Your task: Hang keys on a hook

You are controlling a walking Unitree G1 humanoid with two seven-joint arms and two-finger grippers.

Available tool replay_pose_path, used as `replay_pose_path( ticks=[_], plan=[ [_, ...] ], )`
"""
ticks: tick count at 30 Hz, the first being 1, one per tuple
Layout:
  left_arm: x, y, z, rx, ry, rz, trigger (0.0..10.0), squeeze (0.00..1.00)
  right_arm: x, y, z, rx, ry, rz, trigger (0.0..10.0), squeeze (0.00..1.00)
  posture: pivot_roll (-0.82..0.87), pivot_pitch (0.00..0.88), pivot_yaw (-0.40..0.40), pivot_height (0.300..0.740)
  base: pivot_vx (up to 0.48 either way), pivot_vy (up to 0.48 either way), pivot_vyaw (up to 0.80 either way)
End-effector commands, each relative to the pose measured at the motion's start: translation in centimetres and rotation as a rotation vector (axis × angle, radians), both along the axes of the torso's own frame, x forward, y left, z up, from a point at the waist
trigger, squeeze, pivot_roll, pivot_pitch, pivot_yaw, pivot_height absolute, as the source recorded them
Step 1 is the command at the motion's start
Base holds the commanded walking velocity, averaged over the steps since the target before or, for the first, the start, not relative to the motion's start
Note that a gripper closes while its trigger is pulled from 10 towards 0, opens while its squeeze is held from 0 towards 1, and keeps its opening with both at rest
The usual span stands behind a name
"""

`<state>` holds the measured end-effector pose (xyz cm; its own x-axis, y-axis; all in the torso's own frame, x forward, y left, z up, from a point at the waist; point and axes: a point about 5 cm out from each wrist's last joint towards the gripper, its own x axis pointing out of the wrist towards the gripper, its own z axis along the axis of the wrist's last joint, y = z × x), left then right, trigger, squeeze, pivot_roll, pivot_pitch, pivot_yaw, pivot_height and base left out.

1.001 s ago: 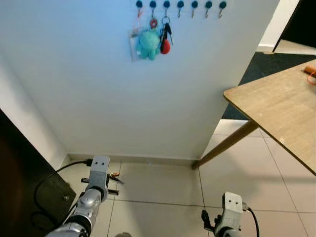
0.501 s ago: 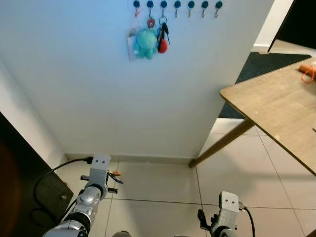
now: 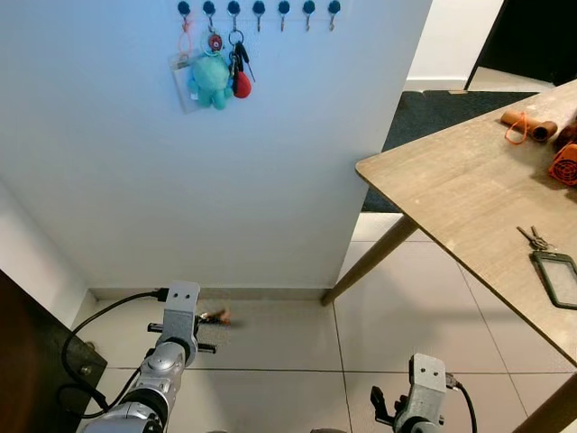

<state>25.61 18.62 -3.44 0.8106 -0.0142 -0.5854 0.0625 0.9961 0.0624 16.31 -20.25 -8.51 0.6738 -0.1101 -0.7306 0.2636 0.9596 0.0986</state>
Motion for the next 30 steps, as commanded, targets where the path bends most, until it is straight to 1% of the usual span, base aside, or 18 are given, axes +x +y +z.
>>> replay_pose_path(
  ticks=[1,5,7,10,15,18,30],
  plan=[
    [0.07,0.15,0.08,0.008,-0.003,-0.003,10.0,0.00,-0.37,0.23,-0.22,0.010,0.015,-0.004,10.0,0.00,0.03,0.042,0.001,0.740,0.000,0.000,0.00],
    [0.16,0.06,0.15,0.011,-0.006,-0.018,10.0,0.00,-0.40,0.34,-0.25,0.012,0.016,-0.003,10.0,0.00,0.03,0.044,0.002,0.740,0.000,0.000,0.00],
    [0.00,-0.01,-0.04,0.007,0.013,-0.024,10.0,0.00,-0.42,0.37,-0.27,0.013,0.016,-0.003,10.0,0.00,0.03,0.045,0.001,0.740,0.000,0.000,0.00],
    [-0.17,0.11,-0.22,0.011,0.031,-0.015,10.0,0.00,-0.43,0.39,-0.27,0.013,0.017,-0.002,10.0,0.00,0.03,0.046,0.001,0.740,0.000,0.480,0.00],
    [-0.23,0.22,-0.14,0.013,0.011,-0.016,10.0,0.00,-0.47,0.41,-0.29,0.013,0.018,-0.002,10.0,0.00,0.03,0.049,0.001,0.740,0.000,0.439,0.00],
    [-0.18,0.25,0.02,0.008,-0.015,-0.019,10.0,0.00,-0.51,0.41,-0.30,0.012,0.019,-0.002,10.0,0.00,0.03,0.051,0.001,0.740,0.000,0.000,0.00],
    [-0.10,0.00,0.18,-0.015,-0.038,-0.036,10.0,0.00,-0.71,0.68,-0.42,0.018,0.023,-0.003,10.0,0.00,0.03,0.050,0.004,0.740,0.000,0.000,0.00]
  ],
)
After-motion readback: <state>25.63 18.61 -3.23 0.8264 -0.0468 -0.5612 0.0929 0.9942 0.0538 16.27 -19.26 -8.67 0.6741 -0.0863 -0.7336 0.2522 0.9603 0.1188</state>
